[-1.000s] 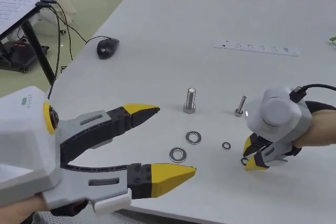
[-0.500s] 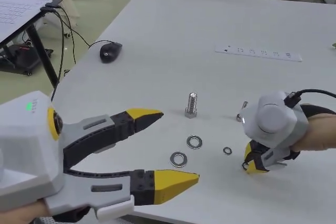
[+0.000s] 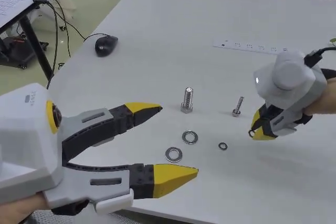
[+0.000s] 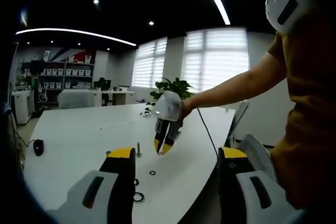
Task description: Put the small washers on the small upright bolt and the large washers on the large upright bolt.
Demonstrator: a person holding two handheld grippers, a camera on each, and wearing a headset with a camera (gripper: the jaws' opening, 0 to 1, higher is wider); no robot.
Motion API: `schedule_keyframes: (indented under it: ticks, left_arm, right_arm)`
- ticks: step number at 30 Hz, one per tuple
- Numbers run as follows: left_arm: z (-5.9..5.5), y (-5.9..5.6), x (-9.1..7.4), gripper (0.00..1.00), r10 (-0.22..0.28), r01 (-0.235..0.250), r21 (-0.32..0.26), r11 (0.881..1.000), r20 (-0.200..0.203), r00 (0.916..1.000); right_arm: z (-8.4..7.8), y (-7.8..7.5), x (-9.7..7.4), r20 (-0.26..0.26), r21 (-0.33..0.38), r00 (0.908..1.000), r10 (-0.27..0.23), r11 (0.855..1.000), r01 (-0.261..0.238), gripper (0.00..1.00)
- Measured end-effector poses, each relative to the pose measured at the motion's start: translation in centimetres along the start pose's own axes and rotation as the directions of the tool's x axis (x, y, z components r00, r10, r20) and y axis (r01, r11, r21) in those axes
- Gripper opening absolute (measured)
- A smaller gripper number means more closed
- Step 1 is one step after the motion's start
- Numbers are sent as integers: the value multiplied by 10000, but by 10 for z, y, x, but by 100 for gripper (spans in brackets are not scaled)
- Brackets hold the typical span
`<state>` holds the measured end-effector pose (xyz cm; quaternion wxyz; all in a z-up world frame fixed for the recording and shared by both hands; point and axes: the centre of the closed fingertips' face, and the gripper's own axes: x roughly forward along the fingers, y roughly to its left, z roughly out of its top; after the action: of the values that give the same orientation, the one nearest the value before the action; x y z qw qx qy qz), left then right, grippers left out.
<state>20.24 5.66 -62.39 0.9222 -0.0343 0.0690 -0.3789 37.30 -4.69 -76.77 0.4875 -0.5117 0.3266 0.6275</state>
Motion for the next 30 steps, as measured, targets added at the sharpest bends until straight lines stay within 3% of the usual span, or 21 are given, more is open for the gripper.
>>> schedule_keyframes:
  ticks: [7, 15, 24, 30]
  left_arm:
    - [-3, 5, 2, 63, 104, -105, -94, 9999, -31, 9999]
    - [-5, 10, 7, 63, 205, -207, -188, 9996, -82, 9998]
    - [-4, 15, 5, 62, 410, -410, -328, 9986, -6, 9992]
    - [-8, 18, 2, 62, 560, -558, -546, 9969, 18, 9984]
  right_arm:
    - [-2, -29, -14, -161, -44, 9992, -359, 9993, 358, 12]
    - [10, -60, -18, -51, -105, 9976, -695, 9975, 695, 12]
    - [19, -75, -9, -96, -143, 9974, -721, 9973, 719, 12]
    - [14, -81, 0, -268, -151, 9980, -569, 9983, 565, 12]
